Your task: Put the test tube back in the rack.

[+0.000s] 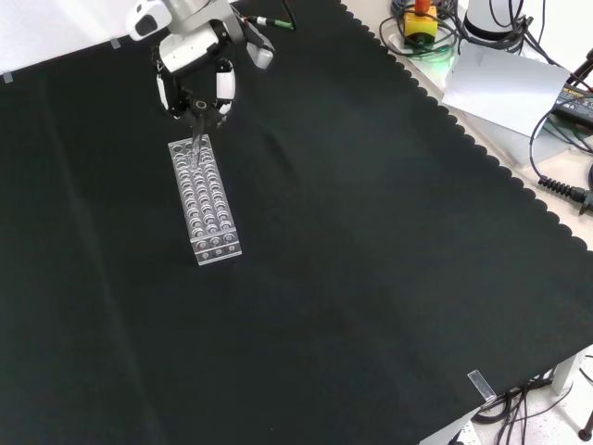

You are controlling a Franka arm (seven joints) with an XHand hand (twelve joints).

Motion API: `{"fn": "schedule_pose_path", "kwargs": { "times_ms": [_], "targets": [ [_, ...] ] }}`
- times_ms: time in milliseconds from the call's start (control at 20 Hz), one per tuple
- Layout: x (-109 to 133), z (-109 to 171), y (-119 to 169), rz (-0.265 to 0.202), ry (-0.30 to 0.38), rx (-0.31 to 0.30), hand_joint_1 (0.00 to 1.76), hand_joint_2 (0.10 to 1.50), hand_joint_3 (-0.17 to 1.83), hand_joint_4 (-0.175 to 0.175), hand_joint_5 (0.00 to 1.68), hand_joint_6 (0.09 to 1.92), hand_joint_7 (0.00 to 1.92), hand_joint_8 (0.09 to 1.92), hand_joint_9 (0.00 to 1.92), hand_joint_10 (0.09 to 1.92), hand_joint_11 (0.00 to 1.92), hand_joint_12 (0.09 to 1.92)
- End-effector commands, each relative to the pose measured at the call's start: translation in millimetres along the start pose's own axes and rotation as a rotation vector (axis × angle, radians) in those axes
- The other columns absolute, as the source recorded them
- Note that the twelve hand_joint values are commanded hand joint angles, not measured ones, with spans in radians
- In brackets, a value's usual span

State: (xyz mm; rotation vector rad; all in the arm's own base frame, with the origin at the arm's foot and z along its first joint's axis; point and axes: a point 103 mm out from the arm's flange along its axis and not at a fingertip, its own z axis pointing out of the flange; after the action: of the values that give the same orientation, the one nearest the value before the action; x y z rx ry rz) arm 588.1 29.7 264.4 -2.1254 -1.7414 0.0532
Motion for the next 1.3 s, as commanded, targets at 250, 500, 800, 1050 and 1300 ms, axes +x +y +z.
{"fn": "schedule_pose_path", "kwargs": {
  "times_ms": [250,500,800,1050,1300],
  "targets": [
    [-4.4,5.3,8.4,0.021,-0.045,0.081,1.44,0.54,0.79,-0.175,1.31,0.61,1.43,0.62,1.29,0.62,1.09,1.04],
    [-0.3,6.1,9.2,0.033,-0.045,0.121,1.44,0.54,0.79,-0.175,1.31,0.61,1.43,0.62,1.3,0.62,1.09,1.04],
    [6.2,13.2,9.4,0.03,-0.036,0.157,1.44,0.54,0.8,-0.175,1.31,0.61,1.43,0.62,1.3,0.62,1.09,1.04],
    [9.4,18.3,12.0,0.025,-0.036,0.168,1.44,0.53,0.8,-0.175,1.31,0.61,1.43,0.62,1.3,0.62,1.09,1.04],
    [9.4,23.4,14.6,0.023,-0.048,0.178,1.44,0.53,0.8,-0.175,1.31,0.61,1.43,0.62,1.3,0.62,1.1,1.04]
  ]
}}
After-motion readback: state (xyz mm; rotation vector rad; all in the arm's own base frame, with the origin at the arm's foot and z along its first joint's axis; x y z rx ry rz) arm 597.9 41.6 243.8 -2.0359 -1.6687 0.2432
